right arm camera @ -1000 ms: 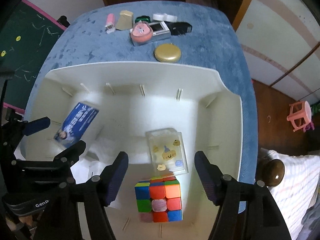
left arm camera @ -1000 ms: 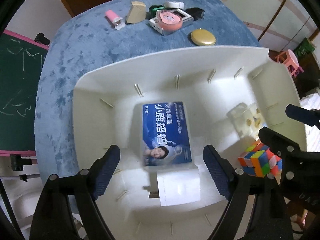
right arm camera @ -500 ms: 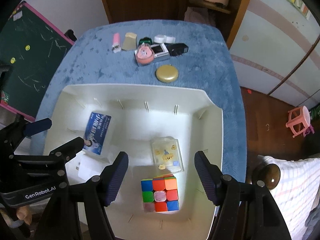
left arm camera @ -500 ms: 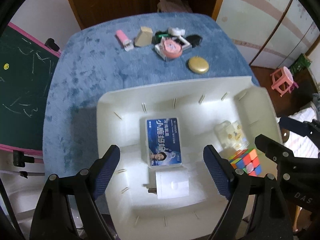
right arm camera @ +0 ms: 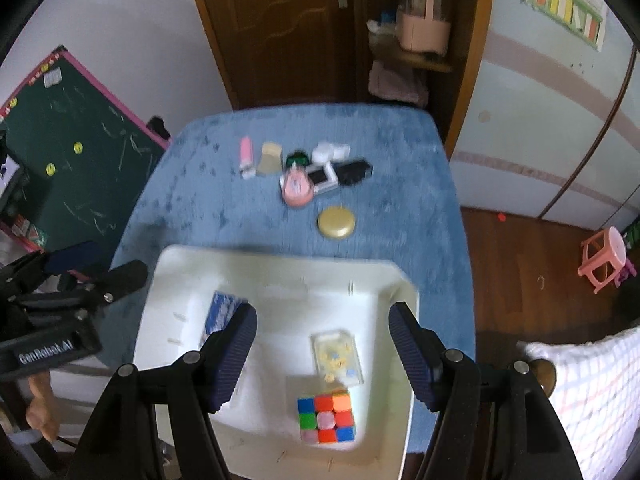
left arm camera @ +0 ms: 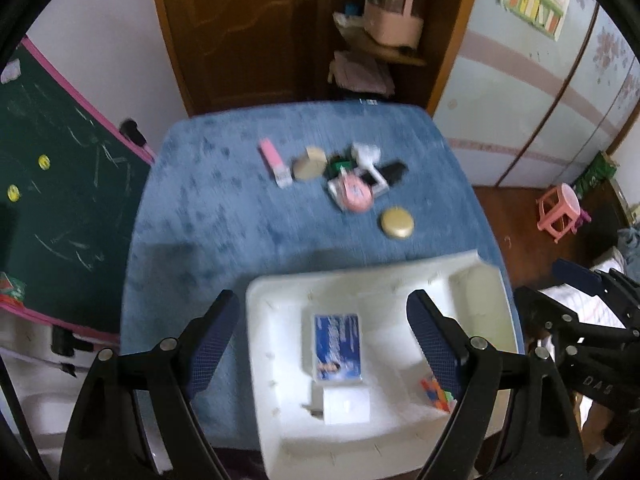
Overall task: Organize rigid objects
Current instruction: 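Lower both boxes into the tray and open both tools, then move the left tool to the pink stick while the right tool approaches the gold compact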
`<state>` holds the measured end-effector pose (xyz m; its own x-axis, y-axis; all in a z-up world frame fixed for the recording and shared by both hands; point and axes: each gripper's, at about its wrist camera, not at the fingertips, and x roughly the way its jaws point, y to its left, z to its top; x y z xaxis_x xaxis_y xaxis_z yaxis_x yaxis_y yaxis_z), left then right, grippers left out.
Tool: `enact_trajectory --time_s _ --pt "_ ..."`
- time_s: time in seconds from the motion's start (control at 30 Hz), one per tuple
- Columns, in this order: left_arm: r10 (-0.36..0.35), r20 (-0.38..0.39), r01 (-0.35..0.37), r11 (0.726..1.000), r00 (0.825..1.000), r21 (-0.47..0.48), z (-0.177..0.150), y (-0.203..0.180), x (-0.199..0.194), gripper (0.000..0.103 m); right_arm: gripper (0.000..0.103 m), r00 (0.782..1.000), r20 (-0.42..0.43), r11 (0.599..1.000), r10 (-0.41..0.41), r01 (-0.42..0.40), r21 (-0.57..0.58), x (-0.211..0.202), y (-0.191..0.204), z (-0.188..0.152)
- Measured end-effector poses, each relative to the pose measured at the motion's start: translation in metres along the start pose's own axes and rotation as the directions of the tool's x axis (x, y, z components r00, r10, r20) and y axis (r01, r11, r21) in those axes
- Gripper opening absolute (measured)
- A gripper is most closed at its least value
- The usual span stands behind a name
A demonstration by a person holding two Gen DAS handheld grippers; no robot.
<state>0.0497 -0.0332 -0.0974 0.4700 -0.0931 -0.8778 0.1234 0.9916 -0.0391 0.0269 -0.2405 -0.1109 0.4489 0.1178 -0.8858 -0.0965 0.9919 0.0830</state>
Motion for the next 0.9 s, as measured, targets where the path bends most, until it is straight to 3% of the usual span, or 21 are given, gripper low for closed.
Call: enact_trajectory --time_s 0.53,0.73,0.9 --pt "0.057 0.132 -0.05 0.997 0.99 -0.057 0.104 0.029 -0.034 0.09 0.069 0.984 0.173 0.998 -0.048 0.054 -0.033 -0.045 -0.02 0.103" --pt "0.07 0.141 -0.059 0.995 0.988 -0.082 0.146 0.038 -0.023 0.09 0.069 0.977 0.205 0.998 -0.054 0.061 -0.03 -0.044 -0.029 0.147" --pt "0.068 0.096 -0.056 0.991 0.993 -0.121 0.174 0.049 0.011 0.09 0.069 0.983 0.172 0.997 -0.059 0.066 -0.033 -0.015 -0.032 0.172"
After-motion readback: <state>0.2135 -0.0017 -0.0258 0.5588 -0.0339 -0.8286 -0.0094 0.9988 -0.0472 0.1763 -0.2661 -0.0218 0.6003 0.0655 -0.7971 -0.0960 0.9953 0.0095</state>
